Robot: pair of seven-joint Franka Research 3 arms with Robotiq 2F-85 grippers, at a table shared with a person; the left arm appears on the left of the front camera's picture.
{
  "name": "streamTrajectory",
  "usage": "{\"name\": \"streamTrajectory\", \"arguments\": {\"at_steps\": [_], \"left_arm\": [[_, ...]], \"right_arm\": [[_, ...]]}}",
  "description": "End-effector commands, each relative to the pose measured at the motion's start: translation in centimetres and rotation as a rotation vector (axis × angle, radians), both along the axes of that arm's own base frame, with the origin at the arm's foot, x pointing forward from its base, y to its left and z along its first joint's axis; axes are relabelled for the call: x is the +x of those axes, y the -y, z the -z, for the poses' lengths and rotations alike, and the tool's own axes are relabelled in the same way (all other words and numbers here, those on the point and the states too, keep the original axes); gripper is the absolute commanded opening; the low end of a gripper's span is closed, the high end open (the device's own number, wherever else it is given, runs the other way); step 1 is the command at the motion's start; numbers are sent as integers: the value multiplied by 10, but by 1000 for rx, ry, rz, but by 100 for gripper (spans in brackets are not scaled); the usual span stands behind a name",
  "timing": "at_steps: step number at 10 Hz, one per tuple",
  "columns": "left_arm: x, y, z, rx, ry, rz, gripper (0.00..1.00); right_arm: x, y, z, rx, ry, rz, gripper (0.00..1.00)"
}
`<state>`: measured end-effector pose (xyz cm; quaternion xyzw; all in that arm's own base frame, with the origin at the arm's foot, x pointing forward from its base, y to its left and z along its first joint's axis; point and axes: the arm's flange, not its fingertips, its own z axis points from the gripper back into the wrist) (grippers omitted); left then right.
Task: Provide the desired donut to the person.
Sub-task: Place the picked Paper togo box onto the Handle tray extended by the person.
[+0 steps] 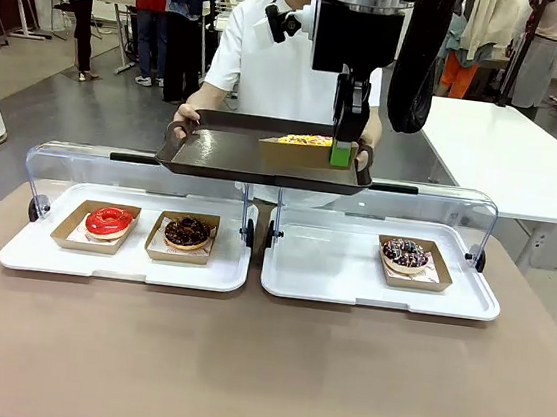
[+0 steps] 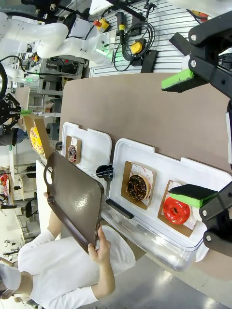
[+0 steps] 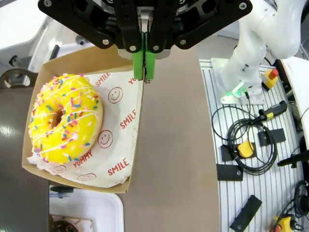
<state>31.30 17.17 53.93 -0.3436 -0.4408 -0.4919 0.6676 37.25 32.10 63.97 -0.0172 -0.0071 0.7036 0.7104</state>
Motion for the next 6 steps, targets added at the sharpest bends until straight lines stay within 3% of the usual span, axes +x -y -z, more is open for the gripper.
{"name": "streamTrajectory", "arguments": {"at_steps": [1, 6], "left_arm": [[-1, -1, -1, -8, 10, -1, 100], [-1, -1, -1, -8, 10, -1, 100]], "right_arm": [[-3, 3, 2, -1, 4, 11, 0], [-3, 3, 2, -1, 4, 11, 0]]}}
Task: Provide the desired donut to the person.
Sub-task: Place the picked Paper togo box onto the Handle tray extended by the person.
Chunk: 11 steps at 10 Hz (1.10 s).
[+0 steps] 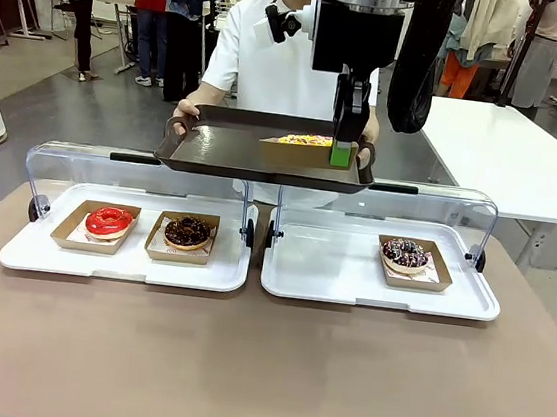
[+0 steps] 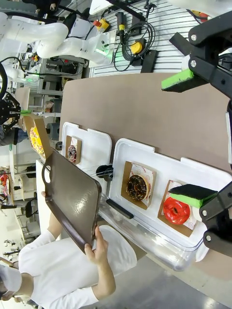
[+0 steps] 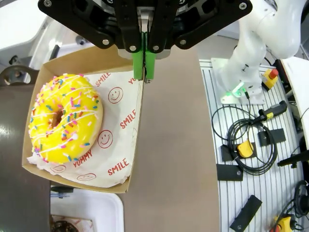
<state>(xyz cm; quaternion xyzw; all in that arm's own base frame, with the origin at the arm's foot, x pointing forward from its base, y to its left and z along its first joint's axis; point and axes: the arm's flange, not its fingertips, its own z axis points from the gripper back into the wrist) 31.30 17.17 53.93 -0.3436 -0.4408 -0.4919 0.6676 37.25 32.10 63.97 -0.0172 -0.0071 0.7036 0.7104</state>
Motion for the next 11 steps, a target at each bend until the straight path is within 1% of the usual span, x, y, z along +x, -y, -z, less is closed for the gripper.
{"name": "streamTrajectory", "arguments": {"at_steps": [1, 5, 6, 7, 8, 9, 11], "left_arm": [[-1, -1, -1, -8, 10, -1, 100], [-1, -1, -1, -8, 10, -1, 100], [-1, -1, -1, -8, 10, -1, 100], [-1, -1, -1, -8, 10, -1, 100], [-1, -1, -1, -8, 10, -1, 100], [-1, -1, -1, -8, 10, -1, 100], [-1, -1, -1, -8, 10, -1, 100]], "right_arm": [[-3, 3, 2, -1, 4, 11, 0], [-3, 3, 2, -1, 4, 11, 0], [0, 0, 0, 0, 0, 0, 2], [3, 6, -8, 34, 9, -61, 2], [8, 11, -16, 36, 27, -143, 2], [21, 16, -25, 63, 59, -181, 2], [48, 25, -34, 91, 75, -164, 2]]}}
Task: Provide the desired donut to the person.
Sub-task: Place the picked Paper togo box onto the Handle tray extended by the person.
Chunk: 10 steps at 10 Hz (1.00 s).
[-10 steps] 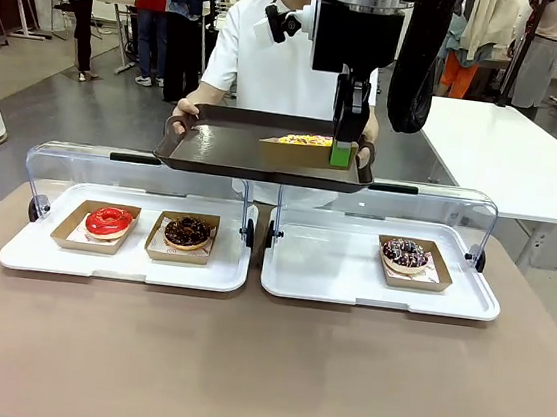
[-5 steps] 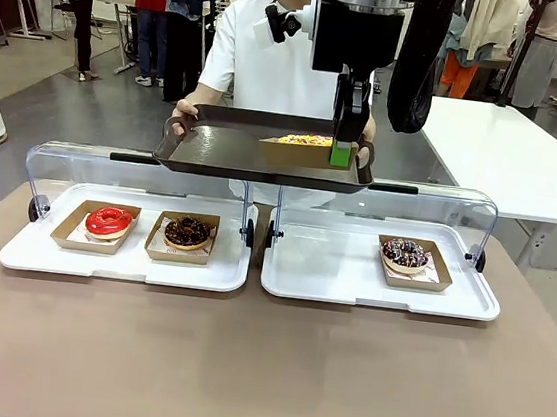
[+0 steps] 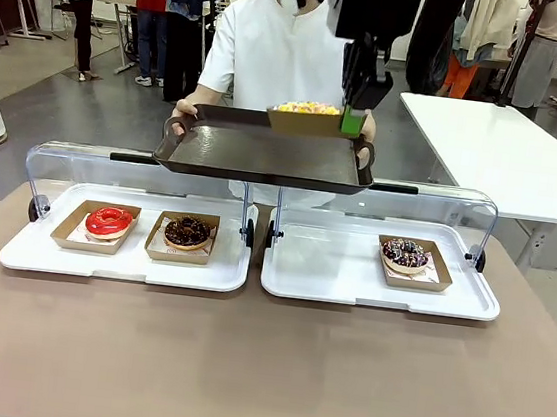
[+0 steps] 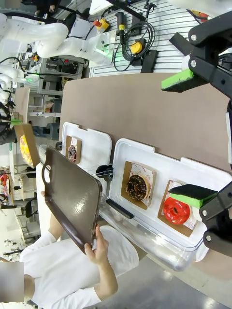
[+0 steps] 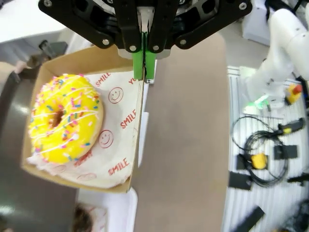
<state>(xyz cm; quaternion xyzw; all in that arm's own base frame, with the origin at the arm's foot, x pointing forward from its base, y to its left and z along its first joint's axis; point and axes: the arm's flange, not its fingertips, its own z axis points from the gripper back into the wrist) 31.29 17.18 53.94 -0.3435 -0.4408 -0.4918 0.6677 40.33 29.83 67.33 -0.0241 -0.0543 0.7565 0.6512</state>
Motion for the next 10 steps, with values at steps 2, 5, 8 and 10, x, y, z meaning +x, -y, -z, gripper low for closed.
{"name": "streamTrajectory", "arguments": {"at_steps": [2, 5, 8, 10], "left_arm": [[-1, 0, -1, -8, 10, -1, 100], [-1, 0, -1, -8, 10, -1, 100], [-1, 0, -1, -8, 10, -1, 100], [-1, 0, -1, -8, 10, -1, 100]], "right_arm": [[54, 11, 3, 49, -20, 55, 2], [110, 21, 21, 71, -55, 55, 2], [155, 33, 44, 51, -91, 94, 2], [166, 39, 53, 38, -105, 123, 2]]}}
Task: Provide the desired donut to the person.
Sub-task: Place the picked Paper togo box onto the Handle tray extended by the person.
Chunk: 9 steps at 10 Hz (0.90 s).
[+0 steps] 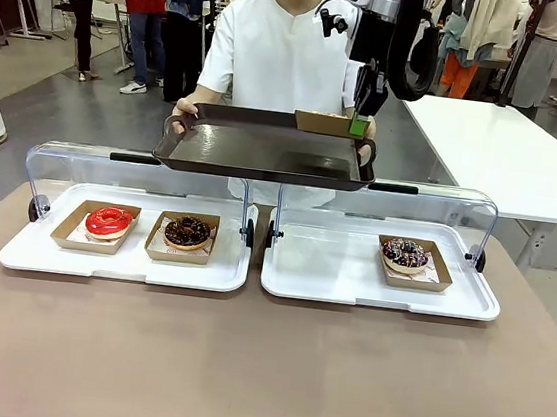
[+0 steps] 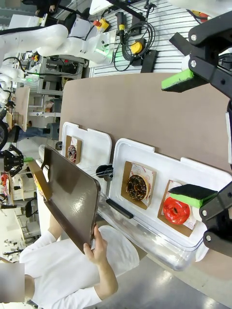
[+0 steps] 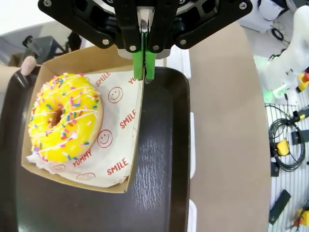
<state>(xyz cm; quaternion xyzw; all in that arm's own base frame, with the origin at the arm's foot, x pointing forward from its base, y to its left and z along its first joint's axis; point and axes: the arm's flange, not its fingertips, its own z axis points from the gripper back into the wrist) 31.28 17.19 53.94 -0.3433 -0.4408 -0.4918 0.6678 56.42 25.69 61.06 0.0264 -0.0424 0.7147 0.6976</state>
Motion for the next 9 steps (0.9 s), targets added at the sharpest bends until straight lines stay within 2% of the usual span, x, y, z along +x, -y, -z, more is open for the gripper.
{"name": "streamTrajectory", "arguments": {"at_steps": [1, 4, 9], "left_arm": [[-1, 0, -1, -8, 10, 0, 100], [-1, 0, -1, -8, 10, 0, 100], [-1, 0, -1, -8, 10, 0, 100]], "right_arm": [[9, 2, -3, -19, -25, 11, 2], [15, 9, 13, -13, -66, 14, 2], [11, 10, 22, -1, -90, -11, 2]]}}
